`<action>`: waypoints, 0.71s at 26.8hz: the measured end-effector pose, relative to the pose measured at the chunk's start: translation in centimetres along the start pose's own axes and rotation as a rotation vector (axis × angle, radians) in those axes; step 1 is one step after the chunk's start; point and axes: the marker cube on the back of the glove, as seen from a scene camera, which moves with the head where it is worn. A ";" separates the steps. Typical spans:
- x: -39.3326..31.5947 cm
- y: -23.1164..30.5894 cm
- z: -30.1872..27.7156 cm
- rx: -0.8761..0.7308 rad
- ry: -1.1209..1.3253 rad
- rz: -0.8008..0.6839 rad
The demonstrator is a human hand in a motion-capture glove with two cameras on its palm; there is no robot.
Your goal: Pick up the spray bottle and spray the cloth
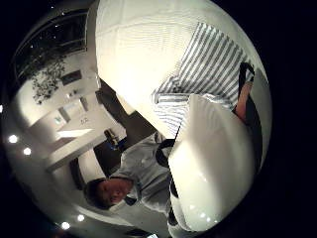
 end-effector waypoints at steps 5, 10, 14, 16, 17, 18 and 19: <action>-1.0 1.5 -2.1 0.023 0.033 -0.003; -1.5 1.9 -2.3 0.017 0.040 -0.009; -1.1 1.2 -1.0 0.000 0.039 0.002; -0.9 0.8 -0.3 -0.013 0.040 0.005; -0.8 0.6 -0.1 -0.018 0.042 0.005; -0.8 0.5 0.2 -0.022 0.044 0.004; -0.8 0.5 0.3 -0.025 0.046 0.004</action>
